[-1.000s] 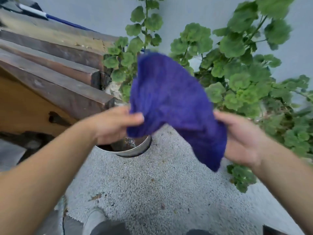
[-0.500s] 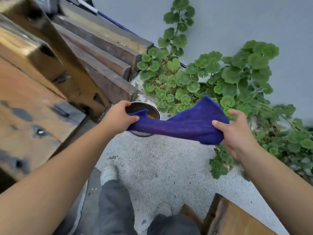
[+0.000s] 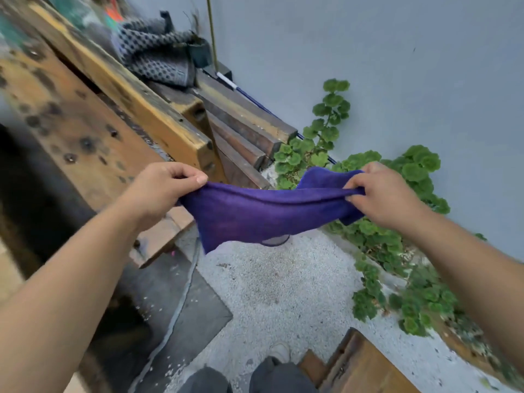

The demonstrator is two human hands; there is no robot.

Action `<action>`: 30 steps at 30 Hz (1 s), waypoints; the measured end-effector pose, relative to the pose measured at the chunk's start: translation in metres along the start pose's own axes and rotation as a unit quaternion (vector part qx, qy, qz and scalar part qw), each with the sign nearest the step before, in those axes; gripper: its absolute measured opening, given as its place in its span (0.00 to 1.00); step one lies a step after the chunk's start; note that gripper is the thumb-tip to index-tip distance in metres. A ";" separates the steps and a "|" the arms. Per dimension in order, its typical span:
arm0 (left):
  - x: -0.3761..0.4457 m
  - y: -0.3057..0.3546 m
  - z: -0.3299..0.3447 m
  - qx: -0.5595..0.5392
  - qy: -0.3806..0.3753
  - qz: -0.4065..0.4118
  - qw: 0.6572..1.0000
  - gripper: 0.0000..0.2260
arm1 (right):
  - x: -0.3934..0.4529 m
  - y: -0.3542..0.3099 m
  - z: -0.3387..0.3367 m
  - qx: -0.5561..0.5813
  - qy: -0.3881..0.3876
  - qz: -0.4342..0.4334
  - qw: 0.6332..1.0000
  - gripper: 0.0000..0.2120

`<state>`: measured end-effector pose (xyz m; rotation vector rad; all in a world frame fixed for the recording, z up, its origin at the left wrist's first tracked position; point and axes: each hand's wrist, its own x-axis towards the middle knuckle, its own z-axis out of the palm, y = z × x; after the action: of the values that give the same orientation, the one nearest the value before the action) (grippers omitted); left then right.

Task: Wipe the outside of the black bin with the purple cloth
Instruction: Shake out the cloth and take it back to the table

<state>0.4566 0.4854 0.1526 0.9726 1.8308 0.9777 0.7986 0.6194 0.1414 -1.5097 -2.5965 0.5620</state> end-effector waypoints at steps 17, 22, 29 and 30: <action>-0.135 -0.021 -0.163 -0.023 0.076 -0.065 0.995 0.16 | -0.020 -0.188 -0.056 0.266 -0.032 0.007 0.963 0.08; -0.174 -0.048 -0.164 -0.221 0.044 -0.172 0.959 0.11 | -0.042 -0.291 -0.008 0.296 -0.141 0.030 0.944 0.11; -0.237 -0.063 -0.171 -0.122 -0.005 -0.065 0.990 0.05 | -0.117 -0.429 0.062 0.429 -0.257 0.031 0.866 0.07; -0.247 -0.066 -0.180 -0.103 0.001 -0.055 0.993 0.11 | -0.125 -0.442 0.066 0.468 -0.283 0.045 0.836 0.06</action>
<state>0.3678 0.1968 0.2329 0.7385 1.7276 1.0749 0.4818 0.2985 0.2504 -1.1753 -1.9047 2.1510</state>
